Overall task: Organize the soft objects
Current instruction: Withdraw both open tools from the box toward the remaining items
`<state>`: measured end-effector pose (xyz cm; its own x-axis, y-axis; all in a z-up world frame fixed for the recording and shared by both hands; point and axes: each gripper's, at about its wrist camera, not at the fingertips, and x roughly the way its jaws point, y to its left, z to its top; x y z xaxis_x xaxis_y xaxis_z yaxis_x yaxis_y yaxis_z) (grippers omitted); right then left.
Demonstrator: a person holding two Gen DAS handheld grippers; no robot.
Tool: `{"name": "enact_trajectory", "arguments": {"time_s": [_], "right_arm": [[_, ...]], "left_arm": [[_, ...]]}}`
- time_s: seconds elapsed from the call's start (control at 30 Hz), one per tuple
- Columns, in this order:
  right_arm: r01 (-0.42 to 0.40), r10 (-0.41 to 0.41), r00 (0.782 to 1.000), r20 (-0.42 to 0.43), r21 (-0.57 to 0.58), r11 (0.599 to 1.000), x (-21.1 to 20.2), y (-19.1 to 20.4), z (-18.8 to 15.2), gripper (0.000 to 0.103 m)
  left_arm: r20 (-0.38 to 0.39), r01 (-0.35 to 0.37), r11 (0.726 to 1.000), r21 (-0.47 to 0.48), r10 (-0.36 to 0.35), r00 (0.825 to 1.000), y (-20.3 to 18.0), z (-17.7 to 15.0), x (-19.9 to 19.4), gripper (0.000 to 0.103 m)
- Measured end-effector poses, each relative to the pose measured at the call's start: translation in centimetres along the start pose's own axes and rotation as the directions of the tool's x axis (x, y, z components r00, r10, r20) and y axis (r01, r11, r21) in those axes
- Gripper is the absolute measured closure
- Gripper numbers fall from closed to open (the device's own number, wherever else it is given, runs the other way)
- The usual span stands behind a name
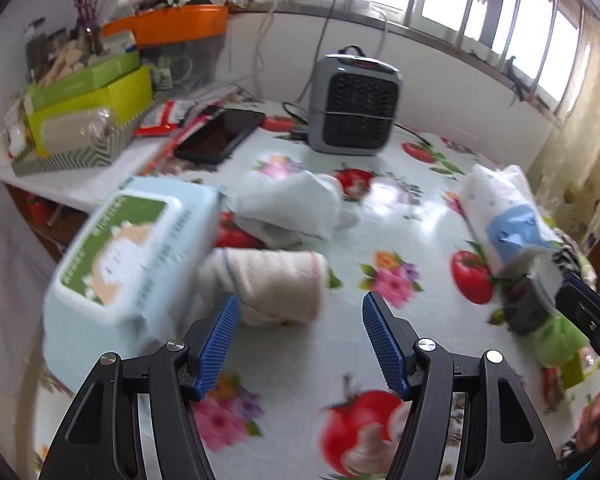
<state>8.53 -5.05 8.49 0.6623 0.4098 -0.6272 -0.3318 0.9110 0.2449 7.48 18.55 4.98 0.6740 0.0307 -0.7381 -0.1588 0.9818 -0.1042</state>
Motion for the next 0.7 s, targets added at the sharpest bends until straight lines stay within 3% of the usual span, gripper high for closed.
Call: {"name": "enact_trajectory", "arguments": {"time_s": [0.4, 0.57, 0.7], "right_arm": [[-0.013, 0.012, 0.999, -0.036, -0.013, 1.0, 1.8, 1.0, -0.3, 0.042], [-0.012, 0.012, 0.999, -0.041, -0.004, 1.0, 2.1, 1.1, -0.3, 0.042], [-0.01, 0.01, 0.999, -0.044, -0.005, 1.0, 2.3, 1.2, -0.2, 0.042]], "left_arm": [[-0.031, 0.018, 0.999, 0.034, -0.017, 0.999, 0.0, 0.7, 2.4, 0.038], [-0.074, 0.15, 0.988, 0.03, -0.148, 0.986, -1.0, -0.1, 2.9, 0.038], [-0.071, 0.153, 0.988, 0.025, -0.151, 0.986, -1.3, -0.6, 2.8, 0.038]]}}
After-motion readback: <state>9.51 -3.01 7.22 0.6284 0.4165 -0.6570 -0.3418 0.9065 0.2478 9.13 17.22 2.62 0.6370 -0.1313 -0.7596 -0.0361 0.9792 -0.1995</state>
